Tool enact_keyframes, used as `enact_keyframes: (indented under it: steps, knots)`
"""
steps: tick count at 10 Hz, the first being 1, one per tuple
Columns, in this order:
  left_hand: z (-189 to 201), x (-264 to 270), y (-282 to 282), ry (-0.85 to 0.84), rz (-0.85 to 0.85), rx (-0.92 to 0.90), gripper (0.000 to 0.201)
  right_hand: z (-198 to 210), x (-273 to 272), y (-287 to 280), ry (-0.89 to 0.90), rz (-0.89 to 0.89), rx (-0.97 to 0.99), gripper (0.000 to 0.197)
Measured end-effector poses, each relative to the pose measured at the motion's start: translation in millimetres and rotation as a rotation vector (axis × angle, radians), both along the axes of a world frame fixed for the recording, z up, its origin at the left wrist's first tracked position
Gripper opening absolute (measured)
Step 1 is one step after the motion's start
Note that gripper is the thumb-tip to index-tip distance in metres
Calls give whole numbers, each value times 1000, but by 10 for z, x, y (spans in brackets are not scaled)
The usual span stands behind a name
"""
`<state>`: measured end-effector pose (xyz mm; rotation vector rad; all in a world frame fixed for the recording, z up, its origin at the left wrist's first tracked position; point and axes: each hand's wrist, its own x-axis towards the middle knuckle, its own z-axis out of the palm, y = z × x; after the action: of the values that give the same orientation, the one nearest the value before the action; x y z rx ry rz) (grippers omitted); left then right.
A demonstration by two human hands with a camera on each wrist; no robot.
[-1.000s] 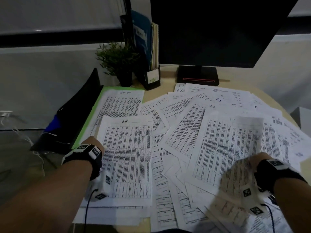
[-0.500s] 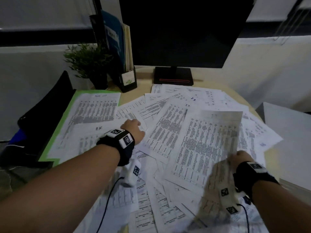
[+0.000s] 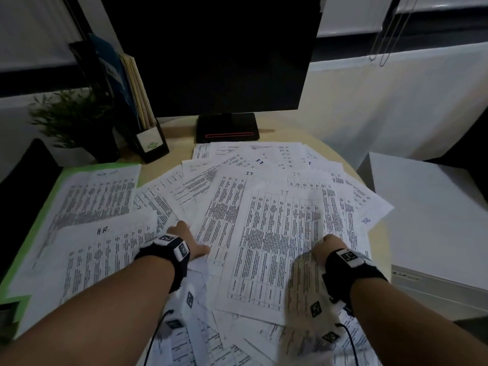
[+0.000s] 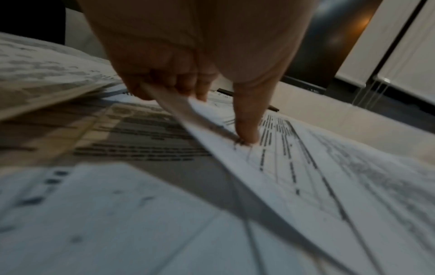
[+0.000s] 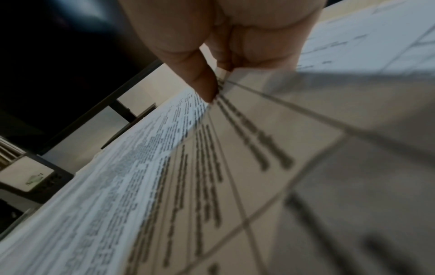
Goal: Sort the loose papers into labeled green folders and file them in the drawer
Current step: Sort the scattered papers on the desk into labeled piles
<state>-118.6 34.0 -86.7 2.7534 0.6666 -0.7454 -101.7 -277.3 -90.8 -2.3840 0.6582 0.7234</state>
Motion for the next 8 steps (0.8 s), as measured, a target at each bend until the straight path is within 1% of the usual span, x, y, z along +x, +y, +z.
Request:
enact_keyframes:
  steps: [1, 2, 3, 4, 5, 6, 7, 8]
  knots:
    - [42, 56, -70, -103, 49, -132, 53, 39, -22, 24, 7, -53, 42, 38]
    - [50, 38, -186, -143, 28, -266, 40, 191, 11, 21, -11, 158, -75, 37]
    - [8, -108, -350, -89, 12, -458, 44, 188, 56, 7, -54, 43, 23, 35]
    - [-78, -269, -507, -3, 46, -627, 45, 102, 77, 79, -104, -48, 117, 36]
    - [-174, -369, -649, -15, 253, -754, 14, 98, 127, 110, -62, -118, 216, 45]
    - [-174, -342, -648, -71, 432, -912, 28, 148, 132, 97, -78, -95, 196, 54]
    - [-200, -249, -604, -75, 309, -815, 63, 153, 148, 61, -76, 45, 168, 42]
    - [-298, -188, -561, -195, 121, -539, 39, 180, 209, -64, -100, 113, -2, 44]
